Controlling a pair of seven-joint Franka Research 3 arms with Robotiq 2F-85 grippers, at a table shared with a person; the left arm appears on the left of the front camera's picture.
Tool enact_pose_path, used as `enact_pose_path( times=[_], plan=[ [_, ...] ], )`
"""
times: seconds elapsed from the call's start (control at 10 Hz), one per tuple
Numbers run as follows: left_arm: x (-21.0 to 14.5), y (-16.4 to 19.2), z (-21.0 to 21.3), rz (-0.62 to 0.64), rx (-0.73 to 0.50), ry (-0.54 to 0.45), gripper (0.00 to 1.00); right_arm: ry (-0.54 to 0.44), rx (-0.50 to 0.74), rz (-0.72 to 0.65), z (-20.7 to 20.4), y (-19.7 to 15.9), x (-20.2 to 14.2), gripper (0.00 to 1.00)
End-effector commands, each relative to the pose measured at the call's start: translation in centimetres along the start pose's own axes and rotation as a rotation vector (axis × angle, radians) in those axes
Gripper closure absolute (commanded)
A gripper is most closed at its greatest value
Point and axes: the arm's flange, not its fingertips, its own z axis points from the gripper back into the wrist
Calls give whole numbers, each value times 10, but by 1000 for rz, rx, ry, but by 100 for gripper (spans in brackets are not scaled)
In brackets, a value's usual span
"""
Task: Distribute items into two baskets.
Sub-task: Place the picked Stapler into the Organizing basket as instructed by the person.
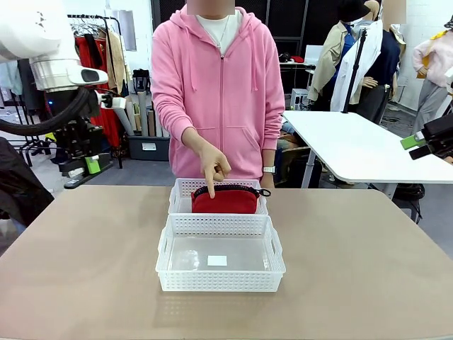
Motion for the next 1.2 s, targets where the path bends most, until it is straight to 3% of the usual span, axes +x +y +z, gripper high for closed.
enact_pose_path(
  times=[0.0, 0.5, 1.1],
  plan=[
    [-7, -30, -8, -100, -26, 38, 82, 5, -6, -12, 1, 2, 1, 0],
    [8, -123, -35, -313, 20, 116, 82, 5, -6, -12, 1, 2, 1, 0],
    [46, -174, -70, -540, 38, 160, 82, 5, -6, -12, 1, 2, 1, 0]
  ],
)
